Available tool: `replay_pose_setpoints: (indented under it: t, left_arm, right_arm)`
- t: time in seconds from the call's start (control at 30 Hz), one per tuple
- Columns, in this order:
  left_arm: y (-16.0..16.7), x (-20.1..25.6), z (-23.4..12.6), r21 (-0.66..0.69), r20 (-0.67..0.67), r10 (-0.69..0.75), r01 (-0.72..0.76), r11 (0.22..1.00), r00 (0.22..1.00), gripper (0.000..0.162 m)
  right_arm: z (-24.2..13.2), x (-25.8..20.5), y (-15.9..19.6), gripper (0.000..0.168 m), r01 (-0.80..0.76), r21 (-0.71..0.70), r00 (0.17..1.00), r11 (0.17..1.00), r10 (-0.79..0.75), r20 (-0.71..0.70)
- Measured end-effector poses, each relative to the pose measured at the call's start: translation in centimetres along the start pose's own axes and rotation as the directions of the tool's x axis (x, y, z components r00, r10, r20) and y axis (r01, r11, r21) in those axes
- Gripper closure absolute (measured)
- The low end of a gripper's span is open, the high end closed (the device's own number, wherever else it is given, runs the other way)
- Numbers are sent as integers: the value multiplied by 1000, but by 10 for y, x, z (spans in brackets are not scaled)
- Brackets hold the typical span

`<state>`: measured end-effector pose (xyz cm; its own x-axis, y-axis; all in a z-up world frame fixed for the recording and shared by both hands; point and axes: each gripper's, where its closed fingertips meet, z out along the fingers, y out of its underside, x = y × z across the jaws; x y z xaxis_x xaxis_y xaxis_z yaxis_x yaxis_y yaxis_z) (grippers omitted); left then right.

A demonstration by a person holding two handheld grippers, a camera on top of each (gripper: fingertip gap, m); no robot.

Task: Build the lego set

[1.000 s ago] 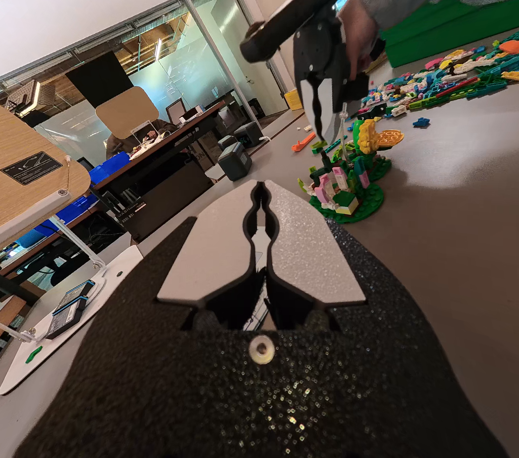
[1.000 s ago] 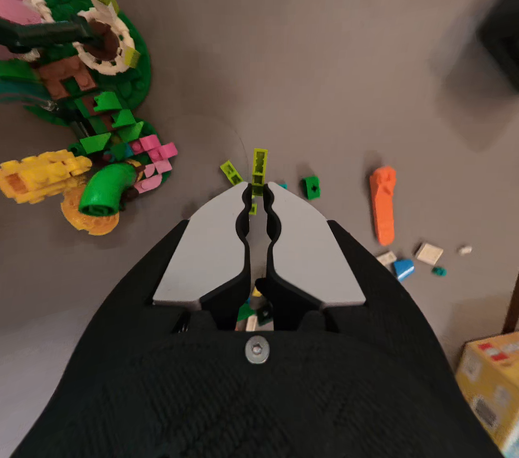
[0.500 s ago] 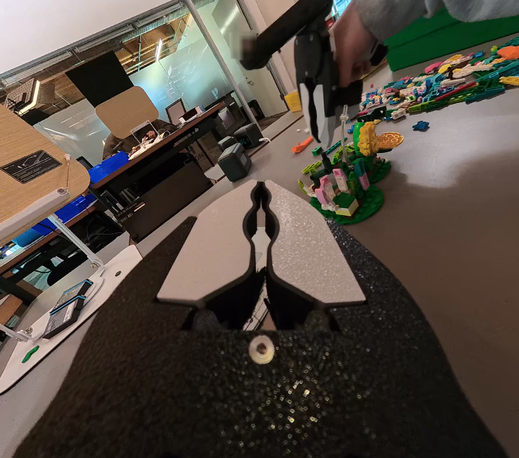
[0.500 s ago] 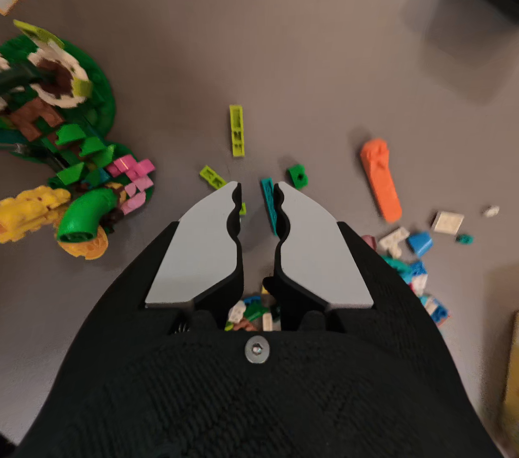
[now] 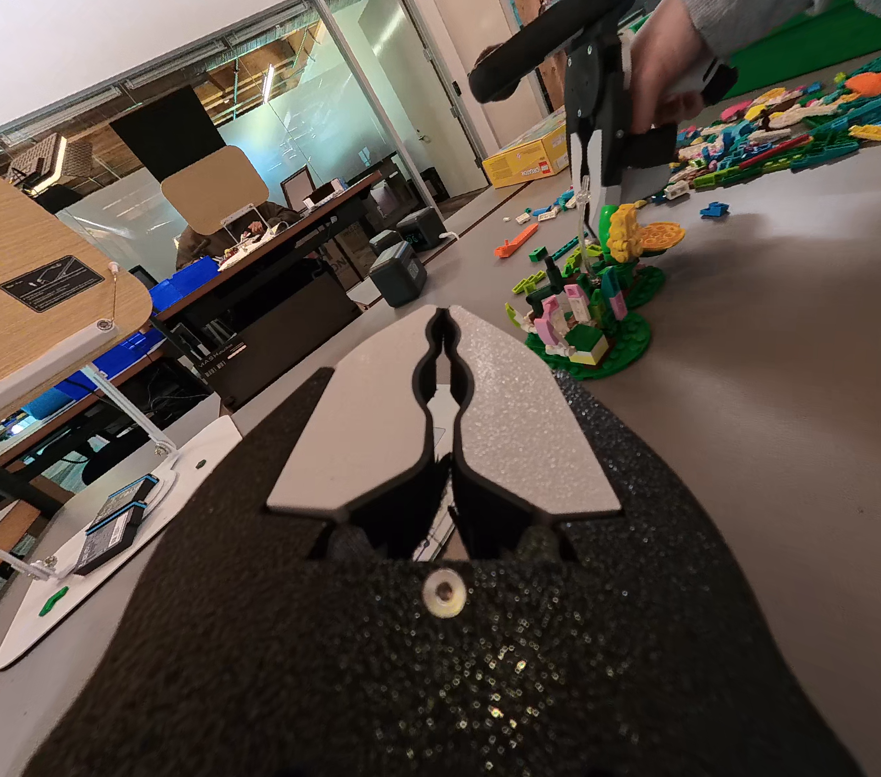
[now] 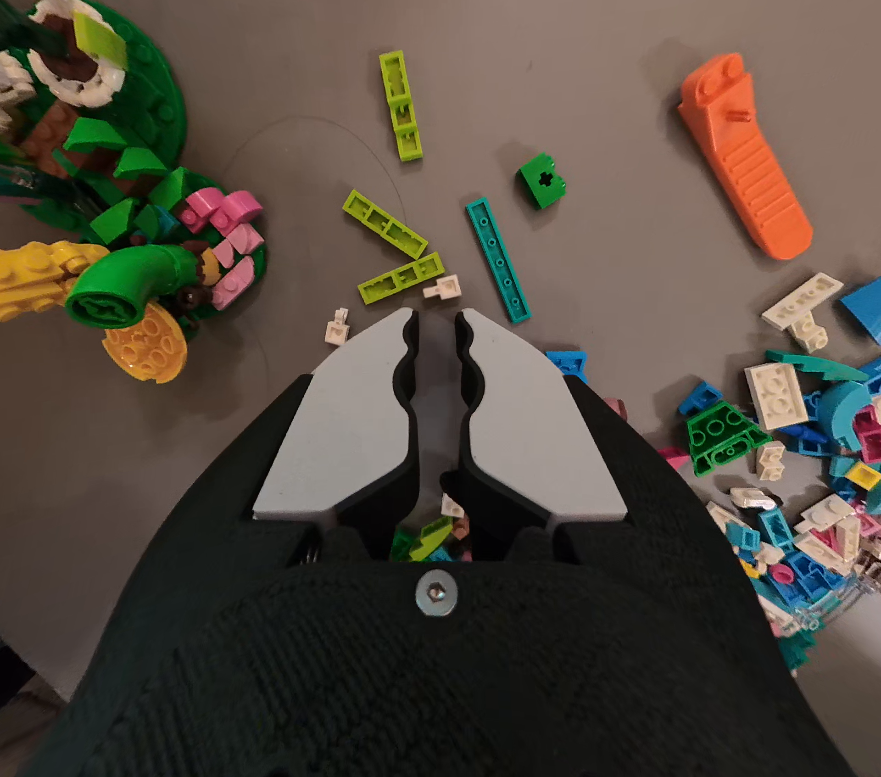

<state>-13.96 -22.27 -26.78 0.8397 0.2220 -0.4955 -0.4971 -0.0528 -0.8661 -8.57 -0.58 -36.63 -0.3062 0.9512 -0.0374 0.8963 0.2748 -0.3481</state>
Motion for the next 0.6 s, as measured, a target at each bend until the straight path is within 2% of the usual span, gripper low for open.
replay_pose_setpoints:
  t: [0.03, 0.33, 0.47, 0.6]
  left_arm:
    - [0, 0, 0, 0, 0, 0, 0, 1000, 1000, 162]
    - [-1, 1, 0, 1, 0, 0, 0, 1000, 1000, 162]
    - [-1, 1, 0, 2, -1, -2, 2, 1000, 1000, 162]
    - [-1, 1, 0, 2, -2, 0, 0, 1000, 1000, 162]
  right_arm:
    - [1, 0, -1, 156, -2, 2, 1000, 1000, 2, 5]
    - [-2, -2, -1, 155, -4, -10, 1000, 1000, 4, 31]
    - [-12, -6, 3, 155, 101, -23, 994, 995, -99, 51]
    - [-14, -17, 7, 152, 358, -10, 933, 934, -357, 39]
